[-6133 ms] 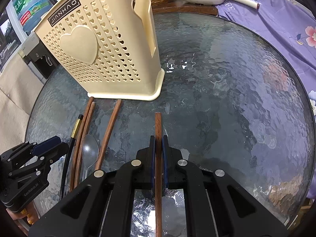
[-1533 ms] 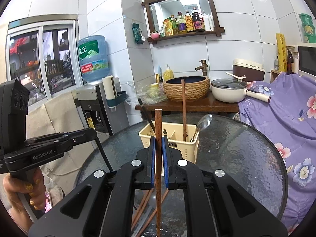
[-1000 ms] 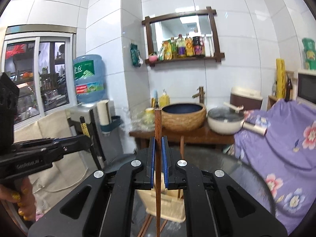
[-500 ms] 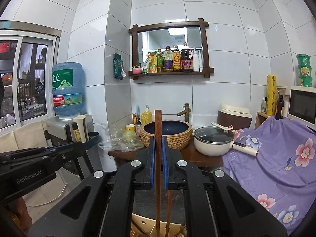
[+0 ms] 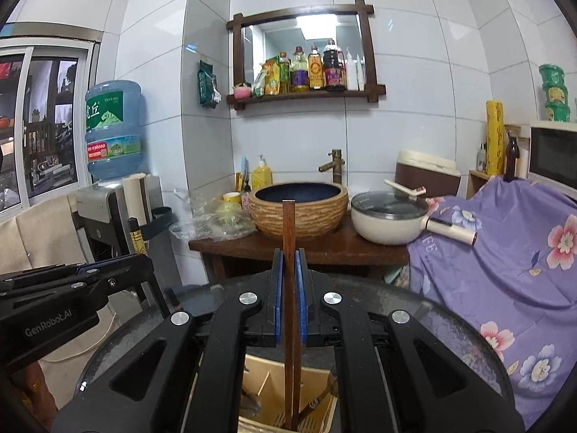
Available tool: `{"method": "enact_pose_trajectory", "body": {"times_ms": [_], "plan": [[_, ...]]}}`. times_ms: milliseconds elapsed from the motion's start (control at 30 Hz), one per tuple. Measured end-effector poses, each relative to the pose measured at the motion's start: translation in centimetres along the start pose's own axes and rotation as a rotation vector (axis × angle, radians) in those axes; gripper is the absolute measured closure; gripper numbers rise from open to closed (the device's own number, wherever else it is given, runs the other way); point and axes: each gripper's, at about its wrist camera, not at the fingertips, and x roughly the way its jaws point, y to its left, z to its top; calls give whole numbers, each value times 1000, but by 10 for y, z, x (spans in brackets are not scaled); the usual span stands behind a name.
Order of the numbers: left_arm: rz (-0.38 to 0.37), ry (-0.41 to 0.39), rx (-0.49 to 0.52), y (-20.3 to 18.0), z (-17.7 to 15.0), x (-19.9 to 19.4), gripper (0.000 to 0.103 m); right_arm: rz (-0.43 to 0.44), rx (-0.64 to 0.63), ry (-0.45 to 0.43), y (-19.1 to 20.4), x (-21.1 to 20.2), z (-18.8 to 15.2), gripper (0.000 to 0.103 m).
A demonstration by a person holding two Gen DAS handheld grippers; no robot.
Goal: Organize utensils
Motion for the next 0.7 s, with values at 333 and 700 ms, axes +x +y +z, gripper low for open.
{"method": "enact_pose_trajectory", "body": {"times_ms": [333,700], "plan": [[19,58,3,5,-27,20,96,0,10,56,-4,6,-27,96],[10,78,19,6,-39,24,87,-21,2,32,-5,-2,-30,72]]}}
